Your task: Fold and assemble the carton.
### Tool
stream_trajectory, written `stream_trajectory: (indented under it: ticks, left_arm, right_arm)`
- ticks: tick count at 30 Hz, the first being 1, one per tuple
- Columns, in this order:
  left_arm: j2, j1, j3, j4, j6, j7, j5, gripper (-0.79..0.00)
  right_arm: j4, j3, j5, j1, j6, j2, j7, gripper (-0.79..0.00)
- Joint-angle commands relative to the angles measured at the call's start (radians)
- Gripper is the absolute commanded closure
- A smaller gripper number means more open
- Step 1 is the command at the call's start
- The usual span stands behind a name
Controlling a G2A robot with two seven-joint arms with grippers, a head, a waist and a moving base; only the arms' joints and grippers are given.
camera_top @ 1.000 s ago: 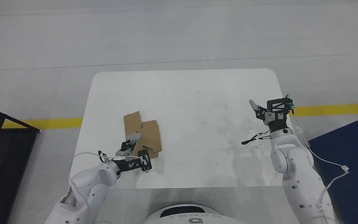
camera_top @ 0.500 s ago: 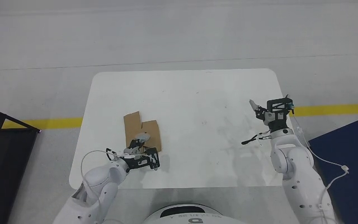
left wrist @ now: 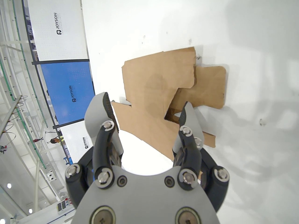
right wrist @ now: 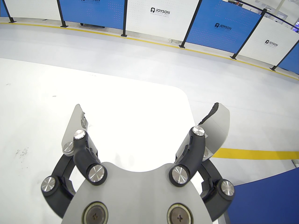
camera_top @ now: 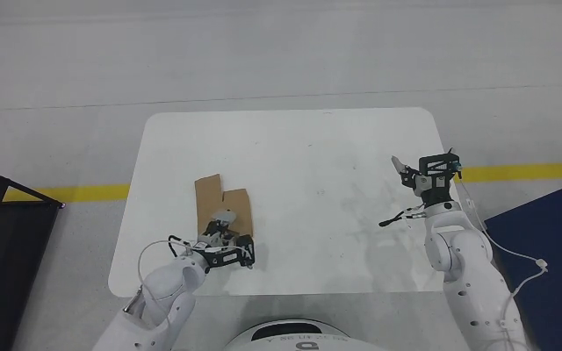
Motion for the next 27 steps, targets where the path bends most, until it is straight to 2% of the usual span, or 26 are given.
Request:
stream_trajectory:
  ticks: [1,4,9,14,18,19,20,21,27]
  left_arm:
    - [-0.001,-0.005,0.008,0.007,0.006,-0.003,0.003,-0.459]
    - [-0.003,-0.012,0.018,0.015,0.009,-0.006,0.007,-0.391]
    - [-0.004,-0.03,0.03,0.036,-0.004,-0.015,0.018,-0.428]
    - [-0.008,-0.053,0.043,0.063,-0.006,-0.03,0.021,-0.382]
    - [-0.011,-0.067,0.056,0.077,0.0,-0.04,0.029,-0.268]
    - [-0.011,-0.069,0.058,0.08,0.001,-0.041,0.029,-0.206]
    - [-0.012,-0.072,0.059,0.08,0.007,-0.041,0.031,-0.083]
    - [-0.012,-0.073,0.06,0.082,0.015,-0.041,0.03,0.0]
    - [-0.015,-0.074,0.035,0.072,0.095,-0.024,-0.02,0.0]
  right_arm:
    - [0.0,0.0,0.0,0.0,0.0,0.0,0.0,-0.785]
    - [0.0,0.0,0.0,0.0,0.0,0.0,0.0,-0.785]
    - [0.0,0.0,0.0,0.0,0.0,0.0,0.0,-0.785]
    - [0.0,0.0,0.0,0.0,0.0,0.0,0.0,-0.785]
    - [0.0,0.0,0.0,0.0,0.0,0.0,0.0,-0.785]
    - [0.0,0.0,0.0,0.0,0.0,0.0,0.0,-0.785]
    - [0.0,0.0,0.0,0.0,0.0,0.0,0.0,-0.785]
    - [0.0,0.0,0.0,0.0,0.0,0.0,0.0,-0.785]
    - [0.0,0.0,0.0,0.0,0.0,0.0,0.0,-0.785]
